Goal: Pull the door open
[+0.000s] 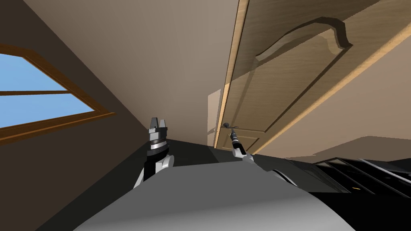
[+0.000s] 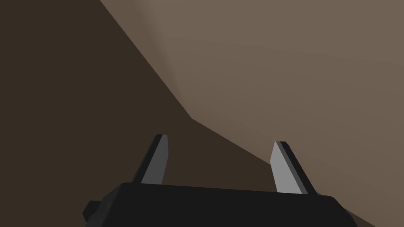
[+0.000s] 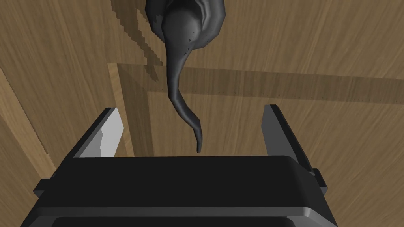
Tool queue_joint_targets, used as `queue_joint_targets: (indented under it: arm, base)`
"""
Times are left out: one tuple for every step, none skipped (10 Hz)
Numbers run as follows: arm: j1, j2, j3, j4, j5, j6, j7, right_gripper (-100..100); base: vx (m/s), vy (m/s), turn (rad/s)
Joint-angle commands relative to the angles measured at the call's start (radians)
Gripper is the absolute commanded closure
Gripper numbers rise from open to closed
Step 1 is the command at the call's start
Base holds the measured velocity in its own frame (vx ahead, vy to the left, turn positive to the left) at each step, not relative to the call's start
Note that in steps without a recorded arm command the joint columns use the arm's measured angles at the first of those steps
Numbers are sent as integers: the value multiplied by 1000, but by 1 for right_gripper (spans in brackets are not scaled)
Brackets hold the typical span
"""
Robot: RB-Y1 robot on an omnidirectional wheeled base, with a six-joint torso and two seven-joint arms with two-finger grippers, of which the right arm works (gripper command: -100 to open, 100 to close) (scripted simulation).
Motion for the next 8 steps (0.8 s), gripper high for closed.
queue_joint_targets:
  arm:
    - [11, -23, -10, 29, -7, -24, -28, -100]
    - [23, -44, -17, 39, -12, -36, -49, -100]
    - [29, -54, -20, 44, -14, -41, -59, -100]
    - [29, -54, -20, 44, -14, -41, -59, -100]
    - [29, -54, -20, 44, -14, -41, -59, -100]
    - [46, -86, -30, 59, -22, -58, -90, -100]
    - [49, -90, -32, 62, -23, -61, -94, -100]
    - [47, -86, -30, 55, -22, -56, -89, -100]
  base:
    - [218, 10, 189]
    - [214, 0, 178]
    - [167, 8, 138]
    - [91, 8, 41]
    - [24, 6, -11]
    - [98, 7, 193]
    - [182, -11, 158]
    - [79, -10, 21]
